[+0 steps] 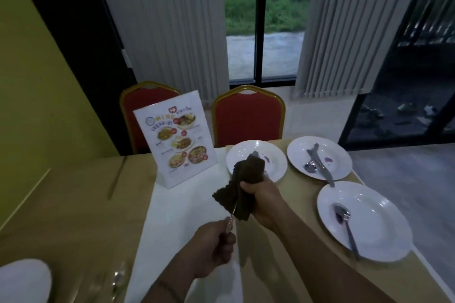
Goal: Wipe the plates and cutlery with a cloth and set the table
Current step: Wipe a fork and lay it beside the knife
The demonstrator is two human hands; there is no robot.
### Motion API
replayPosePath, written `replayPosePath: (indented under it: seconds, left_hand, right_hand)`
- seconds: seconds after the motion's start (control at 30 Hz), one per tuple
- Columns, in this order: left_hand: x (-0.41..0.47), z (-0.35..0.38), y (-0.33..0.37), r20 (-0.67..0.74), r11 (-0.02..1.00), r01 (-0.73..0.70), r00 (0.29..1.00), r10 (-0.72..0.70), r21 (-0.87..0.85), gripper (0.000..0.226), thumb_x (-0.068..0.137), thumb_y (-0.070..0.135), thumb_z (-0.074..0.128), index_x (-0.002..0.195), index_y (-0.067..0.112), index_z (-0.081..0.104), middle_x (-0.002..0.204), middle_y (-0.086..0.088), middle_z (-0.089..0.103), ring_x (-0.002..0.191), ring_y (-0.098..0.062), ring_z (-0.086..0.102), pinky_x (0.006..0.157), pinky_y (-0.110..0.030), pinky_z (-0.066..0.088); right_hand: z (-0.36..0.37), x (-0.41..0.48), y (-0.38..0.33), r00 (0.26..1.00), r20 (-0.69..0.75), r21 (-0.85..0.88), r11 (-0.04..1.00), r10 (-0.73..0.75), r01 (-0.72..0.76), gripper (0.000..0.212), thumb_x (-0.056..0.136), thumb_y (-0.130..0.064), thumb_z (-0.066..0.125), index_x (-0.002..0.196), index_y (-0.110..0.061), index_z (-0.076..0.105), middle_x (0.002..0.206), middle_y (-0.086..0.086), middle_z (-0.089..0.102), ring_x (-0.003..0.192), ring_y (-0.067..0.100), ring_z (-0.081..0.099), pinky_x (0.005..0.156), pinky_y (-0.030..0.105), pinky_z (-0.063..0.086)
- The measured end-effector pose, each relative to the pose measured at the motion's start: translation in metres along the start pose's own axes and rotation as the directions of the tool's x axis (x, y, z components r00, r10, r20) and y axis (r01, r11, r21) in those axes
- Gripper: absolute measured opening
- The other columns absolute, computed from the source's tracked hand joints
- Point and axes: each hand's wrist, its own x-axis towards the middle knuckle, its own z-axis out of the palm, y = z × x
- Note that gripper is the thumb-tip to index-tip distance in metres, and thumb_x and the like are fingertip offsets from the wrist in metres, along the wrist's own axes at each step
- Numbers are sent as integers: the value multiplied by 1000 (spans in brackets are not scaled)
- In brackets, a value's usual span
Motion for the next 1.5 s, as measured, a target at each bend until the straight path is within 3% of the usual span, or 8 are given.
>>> replayPosePath:
  seconds: [0.13, 0.3, 0.67, 0.9, 1.0, 1.1, 1.27, 1.5]
  left_hand:
    - [-4, -59, 45, -320, 895, -305, 855, 408, 326, 15, 98, 15, 48, 100, 7, 62, 89, -12, 67, 76, -23, 59, 64, -30, 47]
    - [-22, -118, 133, -112, 640, -567, 697, 708, 519, 15, 93, 9, 55, 98, 14, 69, 86, -5, 69, 74, -17, 62, 64, -26, 49]
    - [-11, -203, 188, 48, 599, -458, 818, 574, 657, 12, 92, 6, 61, 96, 8, 73, 88, -14, 72, 75, -18, 67, 65, -24, 57]
    - [-15, -267, 203, -363, 763, -506, 677, 640, 402, 30, 89, -4, 54, 110, 8, 71, 94, -14, 69, 65, -14, 67, 61, -24, 56]
    - [-22, -287, 193, -343, 815, -461, 747, 570, 351, 22, 90, -5, 57, 104, 6, 71, 94, -14, 69, 70, -18, 66, 69, -30, 62]
    - [-28, -297, 174, -219, 844, -416, 838, 501, 338, 17, 88, -9, 61, 91, 5, 68, 84, -15, 66, 68, -21, 63, 66, -28, 61]
    - [-11, -300, 140, -149, 800, -272, 902, 406, 534, 22, 79, -6, 68, 92, 11, 63, 75, -17, 71, 64, -22, 65, 57, -30, 51]
    - [55, -303, 119, -540, 954, -244, 787, 299, 173, 22, 73, -4, 59, 86, 13, 64, 54, -8, 63, 47, -21, 51, 50, -28, 41]
  right_hand:
    - [56, 13, 11, 988, -81, -239, 965, -130, 108, 33, 89, 8, 60, 107, -19, 65, 106, 14, 72, 99, 31, 69, 95, 53, 54]
    - [143, 28, 42, 983, -7, -508, 848, -182, 153, 27, 87, 3, 65, 101, -20, 64, 96, 10, 73, 90, 25, 71, 82, 42, 59]
    - [216, 55, 85, 986, 117, -600, 783, -116, 163, 36, 90, 3, 63, 119, -19, 60, 110, 11, 71, 97, 23, 72, 90, 43, 59]
    - [221, 64, 86, 969, 211, -816, 568, 126, 104, 33, 86, -2, 67, 115, -17, 60, 109, 12, 70, 99, 28, 70, 90, 47, 57]
    - [222, 79, 80, 995, 83, -745, 666, 47, 31, 35, 85, 3, 63, 116, -13, 60, 108, 18, 68, 99, 33, 68, 93, 51, 55]
    - [231, 92, 77, 996, -85, -475, 878, 25, -62, 34, 89, 4, 57, 120, -10, 56, 109, 19, 66, 93, 33, 67, 73, 44, 58]
    - [259, 118, 97, 958, -285, -250, 966, -14, -60, 31, 89, 2, 58, 118, -9, 53, 108, 16, 65, 97, 32, 67, 80, 45, 58]
    - [297, 122, 90, 928, -57, -668, 705, -368, 238, 26, 81, -10, 58, 93, -32, 49, 95, 6, 69, 87, 27, 71, 76, 50, 59]
